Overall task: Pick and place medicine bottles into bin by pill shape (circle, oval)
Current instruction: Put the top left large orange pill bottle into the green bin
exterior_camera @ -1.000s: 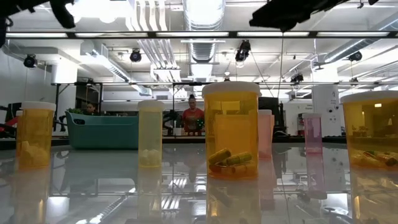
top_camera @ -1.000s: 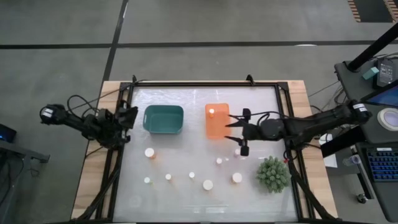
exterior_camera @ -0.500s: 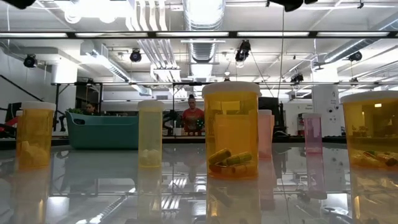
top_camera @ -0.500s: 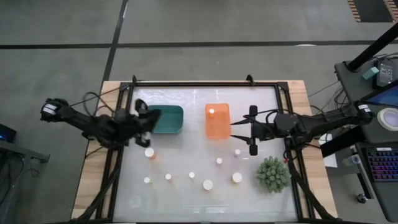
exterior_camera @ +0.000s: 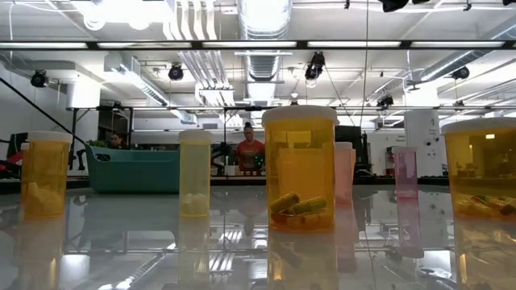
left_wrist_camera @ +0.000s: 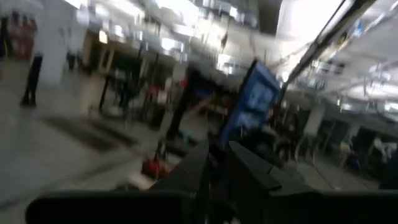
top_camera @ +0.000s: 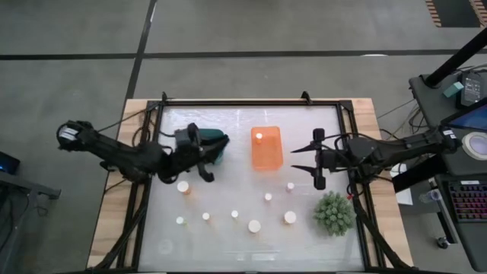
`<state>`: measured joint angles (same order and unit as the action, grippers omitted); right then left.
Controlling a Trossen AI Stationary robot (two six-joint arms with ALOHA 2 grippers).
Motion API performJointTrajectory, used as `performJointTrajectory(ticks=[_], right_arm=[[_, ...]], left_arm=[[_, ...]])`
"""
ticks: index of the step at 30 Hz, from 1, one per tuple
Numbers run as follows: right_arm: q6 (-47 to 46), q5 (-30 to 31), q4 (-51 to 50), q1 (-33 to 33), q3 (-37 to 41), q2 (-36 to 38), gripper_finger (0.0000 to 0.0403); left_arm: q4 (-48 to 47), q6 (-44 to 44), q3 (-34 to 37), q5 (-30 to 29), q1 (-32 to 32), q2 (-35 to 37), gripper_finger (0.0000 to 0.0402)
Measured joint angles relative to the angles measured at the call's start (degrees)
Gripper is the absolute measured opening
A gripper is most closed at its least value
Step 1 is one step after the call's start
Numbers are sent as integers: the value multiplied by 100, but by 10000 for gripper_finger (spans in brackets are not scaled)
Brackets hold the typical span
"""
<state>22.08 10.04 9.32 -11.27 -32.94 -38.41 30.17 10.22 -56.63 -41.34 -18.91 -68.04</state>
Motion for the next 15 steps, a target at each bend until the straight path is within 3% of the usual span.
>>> performJointTrajectory(ticks=[6, 8, 12, 15], right_arm=[[4, 0, -10, 2, 133, 291, 196], [-20, 1, -12, 2, 135, 324, 196], [-89, 2, -41, 2, 137, 297, 196], [-148, 2, -43, 2, 137, 243, 196]], left_arm=[[-3283, 3078, -1075, 84, -153, -282, 42], [-4141, 4137, -1313, 431, -230, -408, 42], [-5049, 5470, -1584, 1616, -405, -655, 42], [-5301, 6241, -1578, 2138, -649, -887, 42]])
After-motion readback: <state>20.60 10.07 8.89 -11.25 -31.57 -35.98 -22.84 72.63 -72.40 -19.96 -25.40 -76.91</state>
